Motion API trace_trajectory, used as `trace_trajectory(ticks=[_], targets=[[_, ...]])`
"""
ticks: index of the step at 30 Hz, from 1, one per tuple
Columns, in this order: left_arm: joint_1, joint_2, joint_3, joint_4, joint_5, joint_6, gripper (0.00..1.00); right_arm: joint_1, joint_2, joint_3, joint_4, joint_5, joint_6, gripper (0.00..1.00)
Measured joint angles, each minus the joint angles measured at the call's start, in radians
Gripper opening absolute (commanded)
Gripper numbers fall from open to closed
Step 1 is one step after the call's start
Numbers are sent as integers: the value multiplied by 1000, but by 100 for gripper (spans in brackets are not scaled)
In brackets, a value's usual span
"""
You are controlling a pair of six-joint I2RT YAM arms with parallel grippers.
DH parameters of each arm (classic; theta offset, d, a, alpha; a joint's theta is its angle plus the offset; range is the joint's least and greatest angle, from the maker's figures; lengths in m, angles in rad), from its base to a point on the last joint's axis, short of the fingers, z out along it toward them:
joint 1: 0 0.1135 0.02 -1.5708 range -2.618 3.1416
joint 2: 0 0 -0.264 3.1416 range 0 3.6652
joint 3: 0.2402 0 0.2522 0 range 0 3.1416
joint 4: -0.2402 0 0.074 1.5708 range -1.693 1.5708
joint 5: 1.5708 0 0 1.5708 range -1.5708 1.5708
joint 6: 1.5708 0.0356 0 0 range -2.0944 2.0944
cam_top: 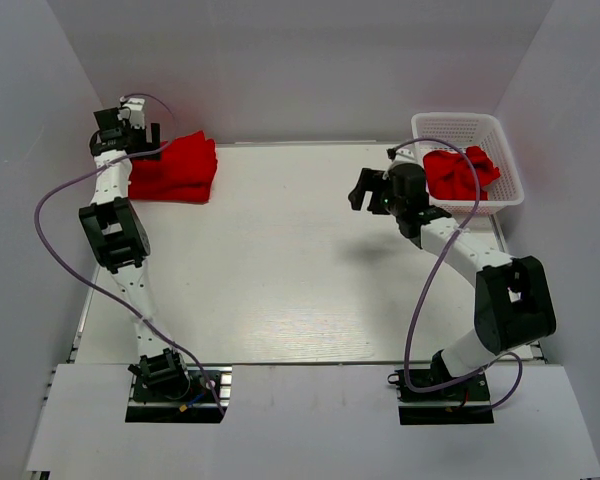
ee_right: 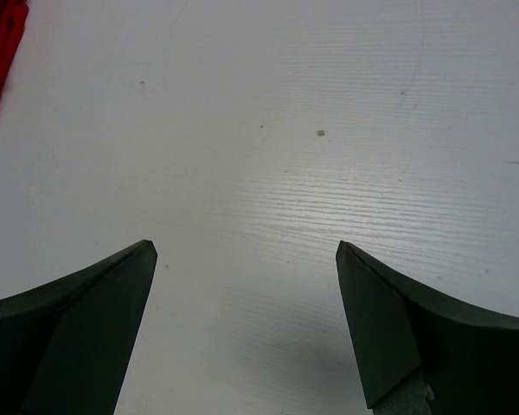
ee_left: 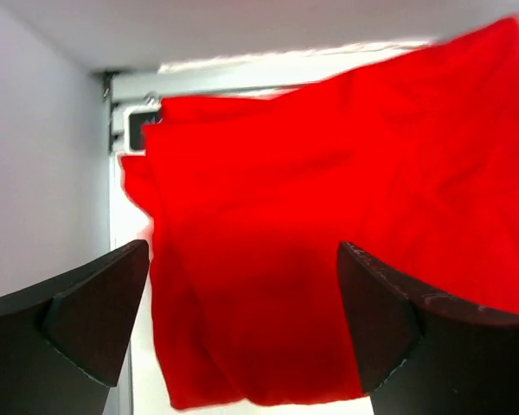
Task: Fold and stack the t-shirts
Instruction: Put the neatly folded tshirt into the corner of the board with the left arm
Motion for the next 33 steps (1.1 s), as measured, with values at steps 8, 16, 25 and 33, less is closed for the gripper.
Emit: trace_trajectory(ticks=[8, 16, 25, 33], targets=[[0, 20, 0, 39, -197, -82, 100, 13, 15, 24, -8, 0, 3, 90], [-6, -3, -40, 62, -185, -113, 100, 25, 14, 24, -11, -2, -2, 90], [-72, -150, -163, 30, -44, -106, 100, 25, -41, -12, -21, 14, -12, 90], [-282, -429, -463, 55, -107, -253, 100, 24, -63, -54, -37, 4, -10, 90]])
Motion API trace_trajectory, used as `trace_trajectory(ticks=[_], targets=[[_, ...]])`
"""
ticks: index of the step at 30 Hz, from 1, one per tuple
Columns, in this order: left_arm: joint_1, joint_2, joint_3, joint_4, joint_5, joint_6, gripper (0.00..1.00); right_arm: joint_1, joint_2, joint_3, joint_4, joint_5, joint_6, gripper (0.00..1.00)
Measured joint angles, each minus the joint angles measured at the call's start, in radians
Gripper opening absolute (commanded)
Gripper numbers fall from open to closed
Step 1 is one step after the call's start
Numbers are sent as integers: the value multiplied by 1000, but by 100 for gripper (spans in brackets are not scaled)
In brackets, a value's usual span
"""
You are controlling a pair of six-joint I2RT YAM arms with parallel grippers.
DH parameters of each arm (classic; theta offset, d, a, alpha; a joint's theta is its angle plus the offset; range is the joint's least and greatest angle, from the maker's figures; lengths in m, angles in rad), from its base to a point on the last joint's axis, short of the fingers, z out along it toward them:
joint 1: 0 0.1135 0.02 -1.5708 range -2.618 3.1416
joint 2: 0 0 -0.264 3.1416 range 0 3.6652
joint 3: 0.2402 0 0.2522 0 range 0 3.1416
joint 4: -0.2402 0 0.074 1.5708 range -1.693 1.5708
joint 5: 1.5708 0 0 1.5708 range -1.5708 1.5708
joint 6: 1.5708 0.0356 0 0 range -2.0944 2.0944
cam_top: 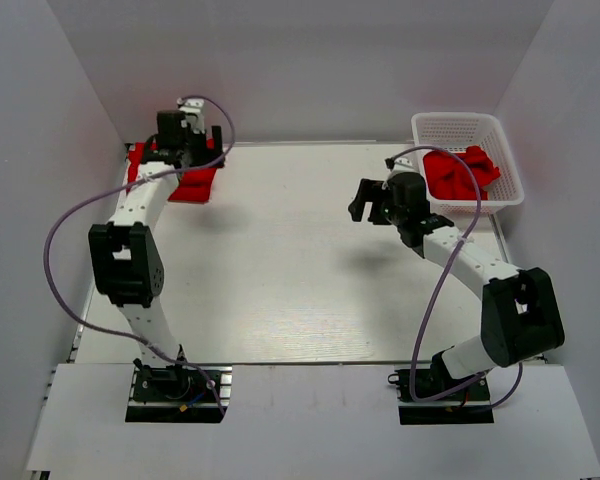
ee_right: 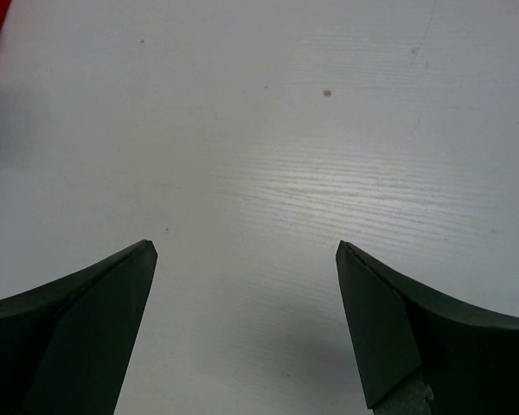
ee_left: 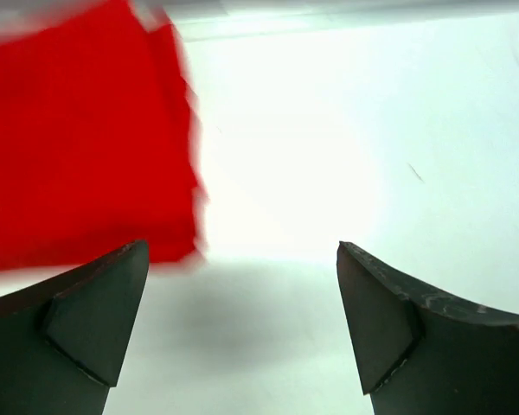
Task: Fold and stack the t-shirts
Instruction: Put the neatly folded tshirt into the corner of the board with the left arm
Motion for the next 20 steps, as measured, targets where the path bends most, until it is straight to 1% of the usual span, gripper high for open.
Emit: trace_trajectory(ticks=[2, 3, 5, 7, 9, 13, 16, 20], targets=[[-62, -121, -159, 23, -29, -63, 100, 0, -8, -13, -20, -5, 1, 90], [-96, -207, -277, 56, -45, -100, 100, 0, -15, -23, -24, -11, 1, 90], [-155, -357, -457, 89, -66, -155, 100, 0, -42, -61, -22, -20, 2, 90], [-206, -483, -590, 92, -88, -200, 100, 0, -75, -103, -21, -30, 3, 90], [-248, -539, -639, 84, -133, -232, 100, 0, -111, -148, -17, -40, 3, 90], [-316, -550, -694, 69, -213, -272, 100, 0, -164, -214, -13, -53, 3, 90], [-352, -551, -759, 54, -232, -290, 100, 0, -192, -243, -14, -56, 6, 90], [-386, -561, -774, 39, -254, -301, 100, 0, -212, -260, -14, -59, 10, 90]])
